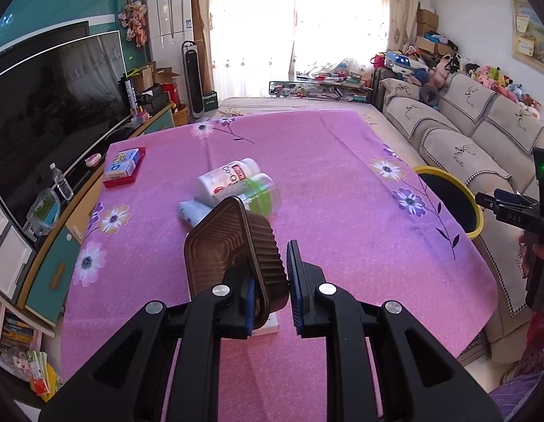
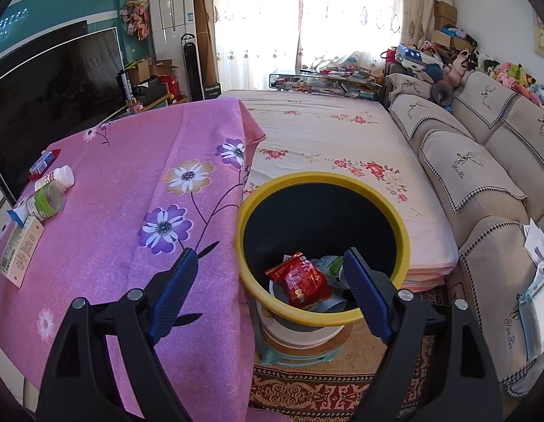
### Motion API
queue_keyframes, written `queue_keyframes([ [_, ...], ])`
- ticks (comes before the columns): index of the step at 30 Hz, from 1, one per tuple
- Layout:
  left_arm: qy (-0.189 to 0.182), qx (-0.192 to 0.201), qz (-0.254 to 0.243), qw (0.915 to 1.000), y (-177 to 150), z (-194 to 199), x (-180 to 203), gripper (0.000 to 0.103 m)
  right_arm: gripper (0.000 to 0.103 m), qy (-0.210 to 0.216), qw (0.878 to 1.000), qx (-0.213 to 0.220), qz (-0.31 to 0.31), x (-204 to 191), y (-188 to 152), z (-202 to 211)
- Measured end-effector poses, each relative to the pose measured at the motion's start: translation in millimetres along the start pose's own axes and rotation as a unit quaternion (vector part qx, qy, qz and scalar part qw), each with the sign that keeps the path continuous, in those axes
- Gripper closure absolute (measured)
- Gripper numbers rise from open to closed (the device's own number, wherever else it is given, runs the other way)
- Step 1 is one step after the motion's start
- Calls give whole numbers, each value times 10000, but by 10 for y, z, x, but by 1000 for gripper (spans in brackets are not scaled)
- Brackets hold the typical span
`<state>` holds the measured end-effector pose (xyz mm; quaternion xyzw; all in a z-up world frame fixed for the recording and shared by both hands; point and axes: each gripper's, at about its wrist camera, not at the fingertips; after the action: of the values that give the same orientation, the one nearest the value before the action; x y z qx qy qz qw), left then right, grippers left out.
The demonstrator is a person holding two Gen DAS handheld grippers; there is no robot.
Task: Collect trash
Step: 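Carry the brown tray over the bin and open the left gripper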
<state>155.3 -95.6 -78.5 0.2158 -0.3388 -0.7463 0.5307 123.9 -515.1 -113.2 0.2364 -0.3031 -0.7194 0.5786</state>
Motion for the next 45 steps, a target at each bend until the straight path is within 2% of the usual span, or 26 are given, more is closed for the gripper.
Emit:
queue_keyframes([
  [8, -393, 18, -290, 9988, 320, -393, 501, 86, 23, -199, 9990, 14, -407, 354, -167, 92],
  [11, -593, 90, -537, 9967, 497, -529, 832, 86, 23, -309, 9981, 43, -533, 484, -220, 132],
  [18, -1313, 149, -1146, 9846, 896, -908, 1836, 86, 23, -596, 9944, 164, -853, 838, -319, 281],
  [24, -1680, 21, -1580, 9730, 1078, -1307, 2677, 86, 22, -924, 9890, 200, -1135, 1158, -436, 379],
  [30, -1794, -190, -1828, 9665, 1179, -1712, 3269, 86, 22, -1073, 9847, 97, -1367, 1396, -542, 333],
  [40, -1731, -471, -1924, 9648, 1214, -2247, 3649, 85, 22, -1070, 9826, -89, -1516, 1565, -648, 148],
  [41, -1727, -488, -1932, 9646, 1206, -2276, 3650, 78, 22, -1064, 9824, -104, -1529, 1571, -657, 134],
  [42, -1730, -500, -1933, 9645, 1215, -2316, 3681, 64, 22, -1064, 9823, -120, -1536, 1578, -664, 123],
  [43, -1731, -488, -1933, 9645, 1215, -2336, 3686, 56, 22, -1068, 9823, -133, -1536, 1584, -672, 113],
  [44, -1721, -458, -1941, 9647, 1217, -2342, 3694, 43, 22, -1071, 9822, -141, -1538, 1580, -672, 106],
  [45, -1724, -418, -1948, 9647, 1220, -2330, 3694, 36, 22, -1072, 9821, -145, -1544, 1575, -671, 104],
])
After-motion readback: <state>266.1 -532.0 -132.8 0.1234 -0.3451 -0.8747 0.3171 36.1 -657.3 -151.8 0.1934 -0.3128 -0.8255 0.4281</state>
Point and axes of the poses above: each gripper's, at about its wrist camera, not at the fingertips, and z roughly against the way its jaws point, x to its right, y to its top, and after that the axes turned 4 degrees about -y, right-handed
